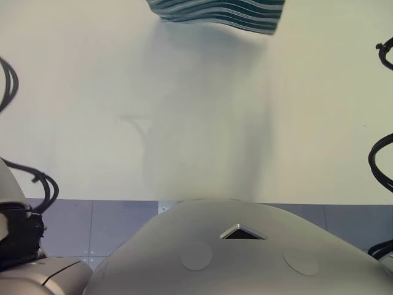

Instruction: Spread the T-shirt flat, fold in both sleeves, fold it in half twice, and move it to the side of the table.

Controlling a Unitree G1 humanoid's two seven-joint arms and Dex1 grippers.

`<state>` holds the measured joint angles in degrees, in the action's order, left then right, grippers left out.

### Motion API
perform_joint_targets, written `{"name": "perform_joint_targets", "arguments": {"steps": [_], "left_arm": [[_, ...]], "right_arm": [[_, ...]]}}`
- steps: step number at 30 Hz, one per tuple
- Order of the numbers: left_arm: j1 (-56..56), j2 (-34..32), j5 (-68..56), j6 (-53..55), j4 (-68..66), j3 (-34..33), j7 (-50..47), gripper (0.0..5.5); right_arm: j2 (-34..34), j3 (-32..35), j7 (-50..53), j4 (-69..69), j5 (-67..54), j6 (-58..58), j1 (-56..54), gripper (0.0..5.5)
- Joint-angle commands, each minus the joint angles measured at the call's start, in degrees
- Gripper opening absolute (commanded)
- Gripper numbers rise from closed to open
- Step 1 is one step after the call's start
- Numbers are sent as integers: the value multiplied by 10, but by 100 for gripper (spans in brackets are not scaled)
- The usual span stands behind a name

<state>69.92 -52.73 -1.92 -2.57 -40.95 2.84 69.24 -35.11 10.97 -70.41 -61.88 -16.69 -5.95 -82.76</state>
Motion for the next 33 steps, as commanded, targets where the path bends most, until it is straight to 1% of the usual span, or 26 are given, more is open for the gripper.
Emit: {"name": "perform_joint_targets", "arguments": {"steps": [1, 4, 8, 11, 12, 13, 14, 15, 16, 17, 19, 21, 23, 24, 25, 26, 27, 28, 30, 32, 33], "left_arm": [[-160, -48, -71, 94, 194, -54, 38, 0], [-298, -69, -125, 173, 354, -101, 42, 0], [-455, -95, -195, 264, 522, -172, 57, 0], [-583, -107, -248, 323, 636, -232, 84, 0], [-636, -106, -260, 337, 676, -249, 94, 0], [-692, -99, -265, 343, 716, -261, 102, 0], [-739, -91, -264, 339, 747, -269, 105, 0], [-799, -79, -248, 323, 787, -259, 102, 0], [-863, -71, -213, 290, 815, -238, 98, 0], [-914, -66, -178, 256, 829, -217, 93, 0], [-1007, -54, -99, 171, 811, -178, 79, 0], [-1061, -47, -16, 79, 762, -137, 46, 0], [-1084, -38, 54, 8, 723, -98, 3, 0], [-1095, -31, 69, -6, 720, -88, -12, 27], [-1107, -25, 67, -4, 727, -84, -19, 37], [-1126, -23, 40, 19, 745, -90, -14, 63], [-1144, -23, 10, 43, 763, -98, -7, 80], [-1178, -29, -32, 78, 787, -119, 14, 89], [-1236, -41, -94, 135, 817, -169, 54, 137], [-1270, -47, -140, 178, 803, -239, 92, 179], [-1253, -45, -160, 194, 773, -271, 91, 200]], "right_arm": [[-4, -2, -71, 144, -49, -88, 117, 5], [-21, 3, -79, 309, -96, -185, 235, 5], [-73, 24, -89, 498, -175, -316, 371, 5], [-140, 22, -140, 646, -252, -417, 498, 5], [-173, 21, -170, 699, -283, -452, 548, 5], [-214, 12, -196, 749, -307, -462, 611, 5], [-249, 4, -212, 787, -321, -460, 667, 5], [-293, -25, -219, 819, -303, -412, 745, 5], [-333, -64, -221, 826, -260, -342, 818, 5], [-359, -95, -221, 822, -220, -283, 869, 5], [-399, -141, -221, 798, -135, -169, 963, 5], [-401, -160, -216, 773, -67, -96, 1020, 5], [-382, -170, -192, 757, -25, -57, 1041, 5], [-368, -173, -174, 752, -7, -36, 1043, 0], [-357, -174, -160, 749, 5, -24, 1042, 0], [-353, -173, -151, 749, 11, -18, 1043, 32], [-352, -169, -147, 750, 12, -16, 1045, 51], [-361, -157, -158, 760, -3, -22, 1052, 63], [-381, -119, -191, 788, -67, -61, 1057, 114], [-373, -86, -200, 795, -156, -134, 982, 160], [-348, -84, -185, 775, -182, -166, 914, 182]]}}
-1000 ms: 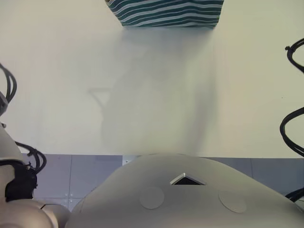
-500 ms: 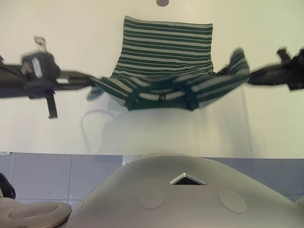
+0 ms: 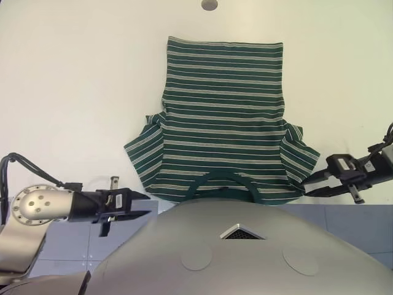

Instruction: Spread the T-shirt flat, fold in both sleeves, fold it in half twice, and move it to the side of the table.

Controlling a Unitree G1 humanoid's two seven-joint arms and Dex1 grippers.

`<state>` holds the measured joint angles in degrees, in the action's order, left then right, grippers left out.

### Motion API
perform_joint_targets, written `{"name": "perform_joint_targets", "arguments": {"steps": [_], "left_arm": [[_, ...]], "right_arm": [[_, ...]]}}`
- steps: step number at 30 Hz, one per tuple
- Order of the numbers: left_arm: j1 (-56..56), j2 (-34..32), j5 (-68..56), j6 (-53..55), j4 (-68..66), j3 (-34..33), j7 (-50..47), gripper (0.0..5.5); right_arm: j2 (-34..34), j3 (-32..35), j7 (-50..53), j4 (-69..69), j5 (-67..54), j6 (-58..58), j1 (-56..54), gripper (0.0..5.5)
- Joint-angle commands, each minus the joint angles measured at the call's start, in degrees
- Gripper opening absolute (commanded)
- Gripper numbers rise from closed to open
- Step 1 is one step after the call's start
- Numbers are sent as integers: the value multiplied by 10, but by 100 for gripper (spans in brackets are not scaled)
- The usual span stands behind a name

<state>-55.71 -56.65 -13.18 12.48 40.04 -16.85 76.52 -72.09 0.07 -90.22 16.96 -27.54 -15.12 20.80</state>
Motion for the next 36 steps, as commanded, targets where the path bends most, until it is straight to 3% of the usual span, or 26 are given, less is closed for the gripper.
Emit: {"name": "perform_joint_targets", "arguments": {"steps": [1, 4, 8, 10, 15, 19, 26, 31, 36], "left_arm": [[23, -2, -59, 52, -66, -97, 15, 217], [96, 40, -72, 86, -109, -108, -66, 271], [138, 143, -126, 188, -120, -107, -196, 273], [169, 190, -143, 246, -137, -130, -279, 273], [188, 247, -221, 325, -86, -159, -359, 273], [220, 306, -229, 374, -58, -105, -459, 273], [194, 377, -204, 393, -38, -8, -550, 273], [147, 350, -142, 346, -51, 56, -554, 183], [143, 331, -87, 290, -65, 98, -563, 106]], "right_arm": [[59, 14, 43, -45, -74, -89, -192, 203], [213, -57, 172, -192, 28, -66, -376, 224], [389, -155, 304, -473, 181, 9, -518, 224], [446, -180, 358, -622, 233, 21, -568, 224], [535, -178, 464, -844, 285, 85, -646, 224], [560, -138, 567, -906, 290, 130, -715, 224], [513, -19, 520, -865, 229, 201, -769, 224], [475, 8, 480, -813, 224, 200, -742, 224], [481, 19, 479, -787, 224, 187, -730, 224]]}}
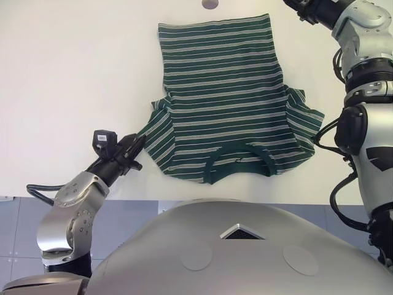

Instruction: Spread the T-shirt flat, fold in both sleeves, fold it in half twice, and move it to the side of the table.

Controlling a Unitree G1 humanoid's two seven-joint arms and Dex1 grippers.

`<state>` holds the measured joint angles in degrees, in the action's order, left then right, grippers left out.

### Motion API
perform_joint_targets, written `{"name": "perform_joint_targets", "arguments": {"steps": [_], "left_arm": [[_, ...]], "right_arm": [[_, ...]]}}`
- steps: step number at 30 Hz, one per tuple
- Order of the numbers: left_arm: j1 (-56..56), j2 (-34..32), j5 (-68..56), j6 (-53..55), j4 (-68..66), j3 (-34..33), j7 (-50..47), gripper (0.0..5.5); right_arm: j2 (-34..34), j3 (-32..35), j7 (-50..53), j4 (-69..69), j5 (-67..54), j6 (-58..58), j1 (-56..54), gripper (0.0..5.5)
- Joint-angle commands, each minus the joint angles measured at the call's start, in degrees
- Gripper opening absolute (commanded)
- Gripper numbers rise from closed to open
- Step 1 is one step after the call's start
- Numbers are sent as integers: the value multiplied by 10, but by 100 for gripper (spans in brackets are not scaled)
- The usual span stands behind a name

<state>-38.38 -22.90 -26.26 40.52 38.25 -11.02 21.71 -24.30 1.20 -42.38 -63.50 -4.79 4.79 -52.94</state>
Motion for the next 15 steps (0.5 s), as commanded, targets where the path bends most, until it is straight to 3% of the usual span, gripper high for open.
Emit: {"name": "perform_joint_targets", "arguments": {"steps": [1, 5, 15], "left_arm": [[-27, -7, 55, -4, -56, 45, -17, 84], [-40, -27, 109, -62, -86, 81, -14, 2], [29, -63, -1, -53, -78, -33, 50, 2]], "right_arm": [[4, 11, 2, 23, -5, -15, 10, 224], [-3, 23, 5, 70, -12, -30, 38, 224], [-26, 126, 83, 447, -106, -213, 304, 224]]}}
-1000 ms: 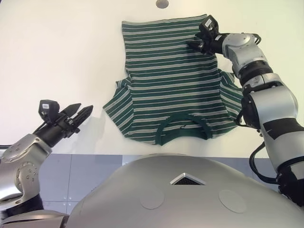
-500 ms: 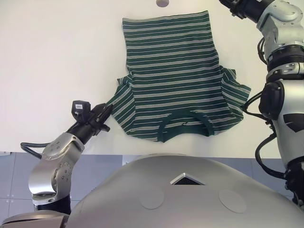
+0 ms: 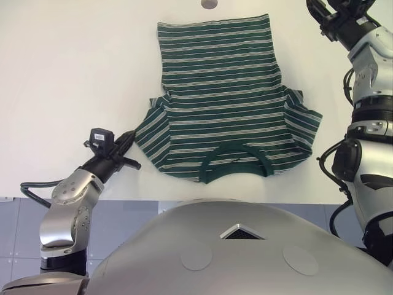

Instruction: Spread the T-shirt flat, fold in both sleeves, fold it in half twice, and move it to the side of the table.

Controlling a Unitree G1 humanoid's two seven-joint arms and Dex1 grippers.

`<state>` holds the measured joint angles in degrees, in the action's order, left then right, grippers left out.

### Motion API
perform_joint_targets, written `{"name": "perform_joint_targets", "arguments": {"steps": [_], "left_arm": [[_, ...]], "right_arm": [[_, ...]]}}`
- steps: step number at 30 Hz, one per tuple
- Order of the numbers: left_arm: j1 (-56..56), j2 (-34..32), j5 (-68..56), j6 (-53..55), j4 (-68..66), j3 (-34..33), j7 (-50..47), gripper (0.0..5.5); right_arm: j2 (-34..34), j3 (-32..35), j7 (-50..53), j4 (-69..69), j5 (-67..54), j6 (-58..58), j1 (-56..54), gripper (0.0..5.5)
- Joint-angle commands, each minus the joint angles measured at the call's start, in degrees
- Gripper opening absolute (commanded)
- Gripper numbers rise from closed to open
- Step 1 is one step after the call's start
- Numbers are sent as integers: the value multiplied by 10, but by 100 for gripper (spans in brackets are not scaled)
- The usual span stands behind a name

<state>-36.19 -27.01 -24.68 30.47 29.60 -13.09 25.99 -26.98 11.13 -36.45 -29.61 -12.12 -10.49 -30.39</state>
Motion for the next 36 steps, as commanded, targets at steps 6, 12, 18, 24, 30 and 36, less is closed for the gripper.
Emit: {"name": "perform_joint_targets", "arguments": {"steps": [6, 12, 18, 24, 30, 36], "left_arm": [[49, -68, 1, 122, 123, 18, -17, 2], [151, -130, 41, 234, 237, 123, -62, 2], [149, -98, 95, 232, 221, 271, -102, 2], [129, -80, 135, 178, 183, 338, -110, 2], [106, -82, 149, 162, 185, 338, -105, 2], [102, -52, 137, 173, 194, 271, -118, 112]], "right_arm": [[16, 57, 76, 257, -71, -154, 203, 224], [45, 75, 94, 386, -146, -260, 313, 224], [29, 125, 55, 440, -220, -308, 429, 224], [23, 180, 2, 386, -247, -274, 501, 224], [16, 166, -38, 354, -230, -245, 552, 224], [31, 135, -46, 374, -244, -253, 572, 206]]}}
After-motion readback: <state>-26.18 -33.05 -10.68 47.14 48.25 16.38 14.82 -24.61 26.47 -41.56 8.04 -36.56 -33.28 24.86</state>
